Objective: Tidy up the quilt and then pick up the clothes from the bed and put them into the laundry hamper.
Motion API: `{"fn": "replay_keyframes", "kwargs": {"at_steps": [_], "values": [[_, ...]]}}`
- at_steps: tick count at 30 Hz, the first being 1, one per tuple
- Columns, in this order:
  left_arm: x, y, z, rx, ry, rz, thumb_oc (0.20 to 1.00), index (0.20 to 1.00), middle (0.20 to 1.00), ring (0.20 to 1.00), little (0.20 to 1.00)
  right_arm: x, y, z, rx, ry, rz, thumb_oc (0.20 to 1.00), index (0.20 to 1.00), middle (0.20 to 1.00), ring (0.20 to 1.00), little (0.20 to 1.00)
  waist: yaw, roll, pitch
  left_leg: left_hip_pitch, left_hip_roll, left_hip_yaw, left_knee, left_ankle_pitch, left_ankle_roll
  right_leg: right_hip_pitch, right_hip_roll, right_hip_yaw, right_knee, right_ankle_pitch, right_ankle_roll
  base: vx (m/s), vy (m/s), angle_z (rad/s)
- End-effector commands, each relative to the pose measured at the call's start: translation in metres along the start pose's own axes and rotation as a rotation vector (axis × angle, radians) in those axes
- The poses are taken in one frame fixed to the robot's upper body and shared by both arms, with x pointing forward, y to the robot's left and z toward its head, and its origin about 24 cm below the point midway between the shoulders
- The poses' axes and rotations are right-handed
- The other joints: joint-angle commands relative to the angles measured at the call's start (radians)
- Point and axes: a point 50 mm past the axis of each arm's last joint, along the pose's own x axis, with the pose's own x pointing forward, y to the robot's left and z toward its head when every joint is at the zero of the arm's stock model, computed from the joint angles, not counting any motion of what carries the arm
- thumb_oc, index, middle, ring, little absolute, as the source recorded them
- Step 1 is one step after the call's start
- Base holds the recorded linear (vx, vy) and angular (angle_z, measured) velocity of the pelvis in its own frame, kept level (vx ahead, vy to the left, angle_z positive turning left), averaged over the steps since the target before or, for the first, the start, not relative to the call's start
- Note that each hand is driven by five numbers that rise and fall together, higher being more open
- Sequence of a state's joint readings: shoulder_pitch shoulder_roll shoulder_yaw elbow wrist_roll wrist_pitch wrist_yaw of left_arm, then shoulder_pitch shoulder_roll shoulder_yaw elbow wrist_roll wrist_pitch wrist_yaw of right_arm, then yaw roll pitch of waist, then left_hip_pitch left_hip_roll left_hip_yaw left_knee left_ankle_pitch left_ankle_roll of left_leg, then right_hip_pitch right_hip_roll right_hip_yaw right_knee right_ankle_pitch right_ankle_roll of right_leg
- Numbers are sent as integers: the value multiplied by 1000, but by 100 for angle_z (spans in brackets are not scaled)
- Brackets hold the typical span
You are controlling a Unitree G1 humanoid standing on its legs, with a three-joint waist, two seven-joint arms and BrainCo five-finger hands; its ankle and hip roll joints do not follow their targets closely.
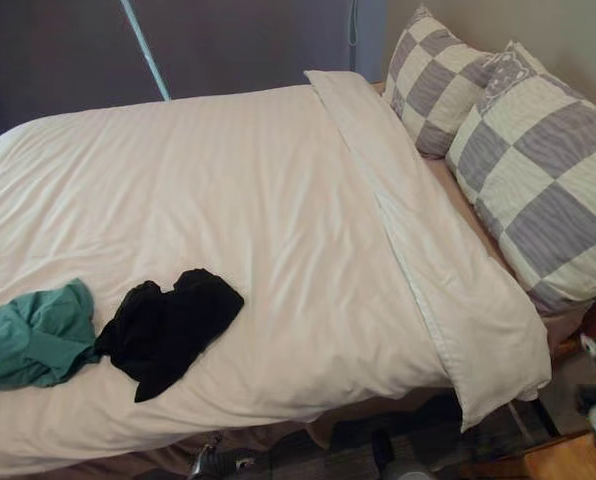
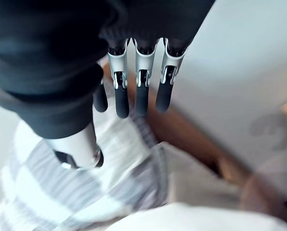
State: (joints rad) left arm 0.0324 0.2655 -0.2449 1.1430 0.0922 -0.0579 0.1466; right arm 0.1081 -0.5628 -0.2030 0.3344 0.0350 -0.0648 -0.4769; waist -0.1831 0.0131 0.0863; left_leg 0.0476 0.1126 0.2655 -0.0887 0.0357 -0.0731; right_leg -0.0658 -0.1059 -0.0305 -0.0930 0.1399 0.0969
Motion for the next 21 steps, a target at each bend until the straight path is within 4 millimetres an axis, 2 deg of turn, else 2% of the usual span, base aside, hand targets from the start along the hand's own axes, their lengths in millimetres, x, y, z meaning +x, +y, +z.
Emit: {"fn": "replay_keyframes", "kwargs": {"at_steps": [1, 3, 4, 5, 6, 9, 10, 11, 12, 13, 14, 15, 17, 19, 20, 21], "values": [[12, 40, 52, 6, -129, 118, 1000, 1000, 1000, 1000, 1000, 39, -6, 60, 149, -184, -114, 200, 200, 200, 200, 200, 34, -13, 146, 14, 56, -33, 1, -36, -41, 36, -89, 8, 39, -115, 84, -166, -29, 34], [13, 42, 66, -11, -167, 136, 1000, 1000, 1000, 1000, 1000, 52, 5, 74, 225, -165, -109, 200, 200, 200, 200, 200, 53, -1, 209, -50, 50, -42, 55, -24, -38, -35, -93, 24, 105, -122, 75, -212, -32, 21], [13, 42, 66, -12, -167, 136, 1000, 1000, 1000, 1000, 1000, 52, 5, 74, 225, -166, -109, 200, 200, 200, 200, 200, 53, -1, 208, -53, 50, -42, 58, -25, -38, -39, -93, 24, 107, -123, 75, -319, -60, 15], [13, 53, 79, -28, -214, 167, 1000, 1000, 1000, 1000, 1000, 58, 22, 75, 269, -105, -66, 200, 200, 200, 200, 200, 69, 8, 267, -159, 49, -44, 179, -51, -41, -132, -91, 44, 187, -134, 62, -205, -46, 23], [13, 54, 79, -29, -214, 168, 1000, 1000, 1000, 1000, 1000, 58, 22, 75, 271, -106, -65, 200, 200, 200, 200, 200, 69, 8, 264, -167, 51, -44, 186, -54, -42, -141, -90, 46, 194, -137, 62, -246, -59, 4], [12, 66, 79, -89, -215, 204, 1000, 1000, 1000, 1000, 1000, 48, 42, 38, 261, 69, -17, 200, 200, 200, 200, 200, 80, 20, 279, -236, 63, -52, 245, -71, -40, -215, -90, 43, 278, -166, 61, -100, -20, 0], [12, 73, 80, -112, -218, 229, 1000, 1000, 1000, 1000, 1000, 30, 57, 3, 232, 209, 23, 200, 200, 200, 200, 200, 82, 24, 287, -261, 67, -68, 278, -85, -36, -239, -92, 41, 321, -184, 57, -84, -28, 4], [12, 74, 80, -112, -218, 229, 1000, 1000, 1000, 1000, 1000, 30, 58, 3, 233, 209, 23, 200, 200, 200, 200, 200, 82, 23, 284, -266, 67, -69, 276, -81, -35, -243, -92, 41, 319, -181, 57, -54, -29, -2], [12, 75, 81, -111, -219, 237, 1000, 1000, 1000, 1000, 1000, 18, 65, -14, 211, 273, 53, 200, 200, 200, 200, 200, 80, 22, 285, -271, 69, -74, 289, -87, -33, -245, -93, 39, 329, -186, 55, 0, 0, 0], [12, 75, 83, -111, -218, 244, 1000, 1000, 1000, 1000, 1000, -6, 76, -43, 149, 380, 117, 200, 200, 200, 200, 200, 77, 18, 288, -268, 71, -79, 299, -96, -32, -239, -92, 35, 338, -193, 55, 22, 3, 5], [13, 75, 84, -105, -212, 256, 1000, 1000, 1000, 1000, 1000, -42, 90, -78, 63, 525, 218, 200, 200, 200, 200, 200, 71, 13, 285, -250, 70, -84, 290, -100, -32, -222, -91, 29, 331, -193, 55, 24, 10, 12], [13, 75, 84, -105, -212, 256, 1000, 1000, 1000, 1000, 1000, -42, 90, -78, 63, 525, 219, 200, 200, 200, 200, 200, 71, 13, 283, -252, 69, -84, 287, -96, -32, -224, -91, 29, 329, -190, 54, 48, 14, 21], [14, 67, 82, -83, -189, 254, 1000, 1000, 1000, 1000, 1000, -106, 98, -127, -106, 743, 398, 200, 200, 200, 200, 200, 61, 3, 273, -216, 67, -82, 257, -95, -33, -182, -89, 17, 294, -184, 55, 74, 4, 14], [14, 60, 76, -53, -169, 236, 1000, 1000, 1000, 1000, 1000, -143, 90, -153, -244, 868, 515, 200, 200, 200, 200, 200, 56, -5, 251, -166, 60, -74, 213, -85, -35, -124, -87, 3, 247, -174, 56, 114, 16, 6], [14, 56, 74, -36, -166, 221, 1000, 1000, 1000, 1000, 1000, -163, 84, -165, -309, 929, 583, 504, 504, 504, 504, 504, 55, -8, 235, -138, 56, -69, 178, -75, -34, -98, -86, -3, 215, -166, 57, 95, 15, 6], [14, 56, 74, -36, -166, 221, 1000, 1000, 1000, 1000, 1000, -163, 84, -165, -309, 929, 583, 504, 504, 504, 504, 504, 55, -8, 236, -137, 56, -69, 178, -75, -34, -97, -86, -3, 215, -166, 57, 137, 20, 10]]}}
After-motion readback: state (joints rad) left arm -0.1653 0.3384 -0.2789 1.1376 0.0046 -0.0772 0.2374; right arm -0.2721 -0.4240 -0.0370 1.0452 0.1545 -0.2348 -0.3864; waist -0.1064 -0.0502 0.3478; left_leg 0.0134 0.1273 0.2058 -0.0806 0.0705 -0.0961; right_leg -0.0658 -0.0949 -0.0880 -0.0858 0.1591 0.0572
